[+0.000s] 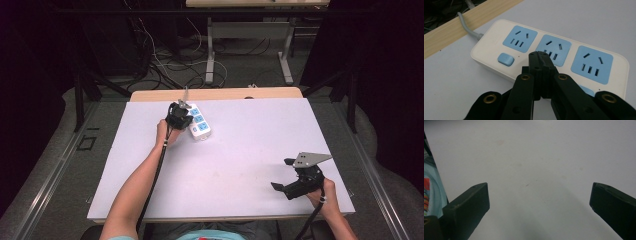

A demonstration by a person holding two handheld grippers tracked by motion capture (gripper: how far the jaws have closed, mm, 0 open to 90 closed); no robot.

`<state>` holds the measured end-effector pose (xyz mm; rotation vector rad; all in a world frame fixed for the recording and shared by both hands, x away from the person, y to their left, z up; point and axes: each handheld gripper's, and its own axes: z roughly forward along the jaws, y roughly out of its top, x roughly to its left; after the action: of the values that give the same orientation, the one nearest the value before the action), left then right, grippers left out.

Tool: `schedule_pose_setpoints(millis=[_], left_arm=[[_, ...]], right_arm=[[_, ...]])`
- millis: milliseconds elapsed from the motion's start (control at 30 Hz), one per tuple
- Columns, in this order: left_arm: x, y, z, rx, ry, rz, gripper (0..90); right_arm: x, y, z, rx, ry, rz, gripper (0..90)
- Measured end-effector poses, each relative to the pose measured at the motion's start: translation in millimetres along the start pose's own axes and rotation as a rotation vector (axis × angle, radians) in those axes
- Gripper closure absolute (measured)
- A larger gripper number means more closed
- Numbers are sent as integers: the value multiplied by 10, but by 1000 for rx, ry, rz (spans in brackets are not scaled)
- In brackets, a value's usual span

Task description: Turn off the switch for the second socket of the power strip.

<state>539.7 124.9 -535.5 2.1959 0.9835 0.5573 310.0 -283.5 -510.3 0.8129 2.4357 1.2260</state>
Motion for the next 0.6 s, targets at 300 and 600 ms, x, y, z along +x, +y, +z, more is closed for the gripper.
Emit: schedule_pose_setpoints(millis=[300,600], left_arm=[[1,13,2,11,-2,-1,900],[-7,42,7,29,0,6,900]], right_arm=[[2,0,2,6,7,0,22],[3,1,4,7,5,0,23]])
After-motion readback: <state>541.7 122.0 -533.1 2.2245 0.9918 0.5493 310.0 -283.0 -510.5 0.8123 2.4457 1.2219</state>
